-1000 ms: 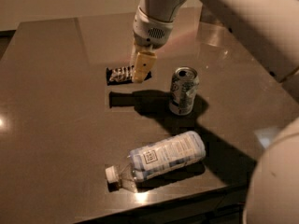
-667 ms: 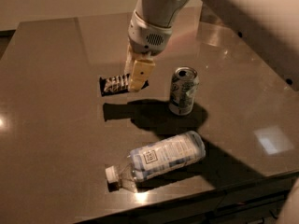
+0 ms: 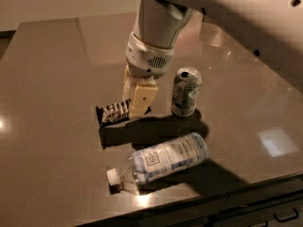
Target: Move rxbar chocolate near blue plastic bottle
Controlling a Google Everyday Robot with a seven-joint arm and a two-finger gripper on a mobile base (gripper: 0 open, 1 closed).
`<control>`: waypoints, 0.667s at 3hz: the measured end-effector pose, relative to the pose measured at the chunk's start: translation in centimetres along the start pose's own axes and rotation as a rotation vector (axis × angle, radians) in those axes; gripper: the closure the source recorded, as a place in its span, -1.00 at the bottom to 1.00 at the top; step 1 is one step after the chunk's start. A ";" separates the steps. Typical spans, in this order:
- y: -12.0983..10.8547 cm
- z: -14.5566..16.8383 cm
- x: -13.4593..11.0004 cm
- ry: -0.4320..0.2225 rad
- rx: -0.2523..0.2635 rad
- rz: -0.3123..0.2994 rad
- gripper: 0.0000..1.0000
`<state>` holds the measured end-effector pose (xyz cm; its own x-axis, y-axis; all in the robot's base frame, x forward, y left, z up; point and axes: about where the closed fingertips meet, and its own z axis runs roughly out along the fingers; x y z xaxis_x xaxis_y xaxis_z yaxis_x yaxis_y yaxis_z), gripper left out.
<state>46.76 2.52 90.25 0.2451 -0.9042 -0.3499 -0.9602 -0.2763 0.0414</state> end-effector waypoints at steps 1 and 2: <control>1.5 0.8 0.2 0.005 -0.040 0.021 1.00; 2.8 1.4 0.2 0.005 -0.073 0.059 0.68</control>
Offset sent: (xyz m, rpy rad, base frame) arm -0.0511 -0.0165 -0.0184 -0.0711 0.1676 -0.0561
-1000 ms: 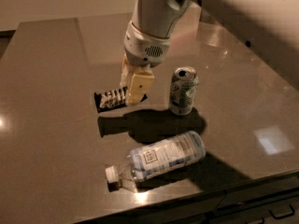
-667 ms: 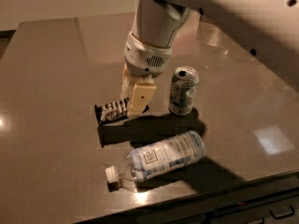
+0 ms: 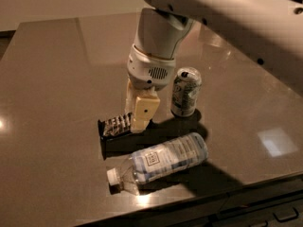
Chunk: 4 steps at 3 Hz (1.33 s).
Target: Move rxbar chocolate near blue plastic bottle
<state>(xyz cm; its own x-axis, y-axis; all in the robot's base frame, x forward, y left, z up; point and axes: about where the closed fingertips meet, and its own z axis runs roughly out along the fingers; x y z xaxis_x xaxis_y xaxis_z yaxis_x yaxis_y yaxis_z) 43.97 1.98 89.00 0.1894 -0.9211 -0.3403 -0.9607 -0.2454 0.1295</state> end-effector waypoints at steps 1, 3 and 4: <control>1.1 0.4 0.0 -0.001 -0.016 0.033 0.20; 1.6 0.4 -0.1 -0.008 -0.006 0.051 -0.71; 1.4 0.4 -0.3 -0.013 0.005 0.050 -1.00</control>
Offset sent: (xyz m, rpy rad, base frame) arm -0.0333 -0.0162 -0.0011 -0.0410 0.0722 -0.0521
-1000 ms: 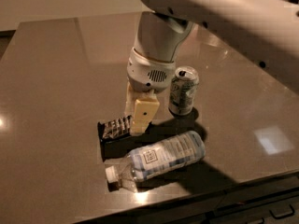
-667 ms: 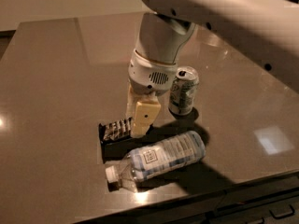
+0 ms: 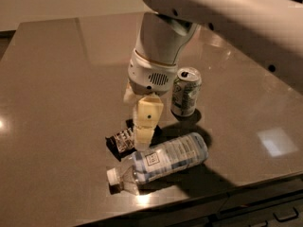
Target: Move rxbar chocolate near blue plastic bottle
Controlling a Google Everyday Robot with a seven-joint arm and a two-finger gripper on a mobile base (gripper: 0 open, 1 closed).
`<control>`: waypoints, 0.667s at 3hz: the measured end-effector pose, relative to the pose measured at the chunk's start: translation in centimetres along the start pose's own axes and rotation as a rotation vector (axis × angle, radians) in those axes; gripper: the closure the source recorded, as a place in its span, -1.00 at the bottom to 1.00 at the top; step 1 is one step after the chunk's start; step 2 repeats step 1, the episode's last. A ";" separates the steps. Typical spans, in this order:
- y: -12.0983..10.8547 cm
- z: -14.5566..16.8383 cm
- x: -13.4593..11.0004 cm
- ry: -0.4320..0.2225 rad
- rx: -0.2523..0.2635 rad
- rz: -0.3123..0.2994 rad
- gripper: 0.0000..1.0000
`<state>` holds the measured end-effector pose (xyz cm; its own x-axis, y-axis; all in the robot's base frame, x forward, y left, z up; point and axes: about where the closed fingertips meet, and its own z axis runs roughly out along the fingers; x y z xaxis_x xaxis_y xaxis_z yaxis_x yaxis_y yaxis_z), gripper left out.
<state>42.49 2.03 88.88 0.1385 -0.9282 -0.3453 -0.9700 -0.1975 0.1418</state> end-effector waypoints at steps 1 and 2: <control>0.0 0.0 0.0 0.000 0.000 0.000 -1.00; 0.0 0.0 0.0 0.000 0.000 0.000 -1.00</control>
Offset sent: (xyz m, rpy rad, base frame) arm 0.0000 0.0000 0.0000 0.0000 0.0000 0.0000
